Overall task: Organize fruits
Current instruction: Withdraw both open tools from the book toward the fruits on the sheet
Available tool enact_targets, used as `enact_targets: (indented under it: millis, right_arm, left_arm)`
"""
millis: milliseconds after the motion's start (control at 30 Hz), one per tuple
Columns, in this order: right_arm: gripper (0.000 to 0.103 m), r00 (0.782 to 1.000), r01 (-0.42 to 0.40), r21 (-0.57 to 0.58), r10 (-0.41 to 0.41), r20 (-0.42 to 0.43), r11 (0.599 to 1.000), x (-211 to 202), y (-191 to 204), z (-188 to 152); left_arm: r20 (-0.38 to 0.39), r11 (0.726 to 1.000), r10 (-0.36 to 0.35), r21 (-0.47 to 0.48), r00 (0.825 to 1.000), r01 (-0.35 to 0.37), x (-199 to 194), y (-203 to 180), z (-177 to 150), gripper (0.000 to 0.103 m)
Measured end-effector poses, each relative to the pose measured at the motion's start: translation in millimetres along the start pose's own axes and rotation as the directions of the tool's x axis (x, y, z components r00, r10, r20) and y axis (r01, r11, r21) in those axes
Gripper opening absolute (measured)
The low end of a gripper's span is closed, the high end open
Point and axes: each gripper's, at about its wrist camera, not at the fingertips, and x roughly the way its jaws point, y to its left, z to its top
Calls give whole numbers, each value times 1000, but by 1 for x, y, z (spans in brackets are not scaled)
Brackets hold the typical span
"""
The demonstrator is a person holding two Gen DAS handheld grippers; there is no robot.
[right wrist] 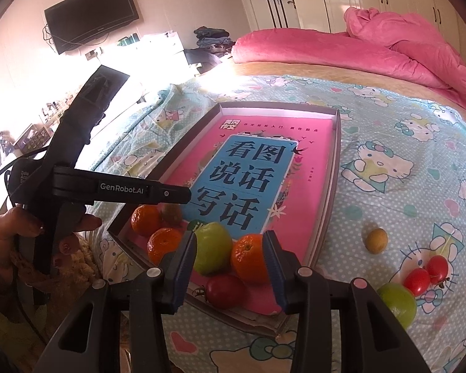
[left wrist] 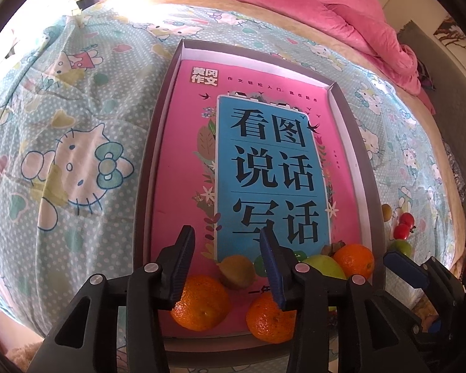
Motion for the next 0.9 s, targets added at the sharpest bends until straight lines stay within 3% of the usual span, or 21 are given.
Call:
enact_targets:
  millis: [233,467,600,900]
  right_arm:
    - [48,1000,1,2,-1,-3,1000,-1,0,-1]
    - [54,1000,6,8,-6,0,1000,-1,-1,0]
    - [57,1000,13,15,-13,-2,1000,0,-3,-1]
    - [64,999,33,29,-33,9,999,-2,-8,0]
  left_arm:
    - [14,1000,-5,14,1000,4,-4,-3,1,57]
    - [11,1000,2,27,1000,-2,-3,-6,1,59]
    - [14,999,6,33,1000,-7,-3,-7,1,66]
    - [31,996,13,82,999,-15,-6,-17,1,73]
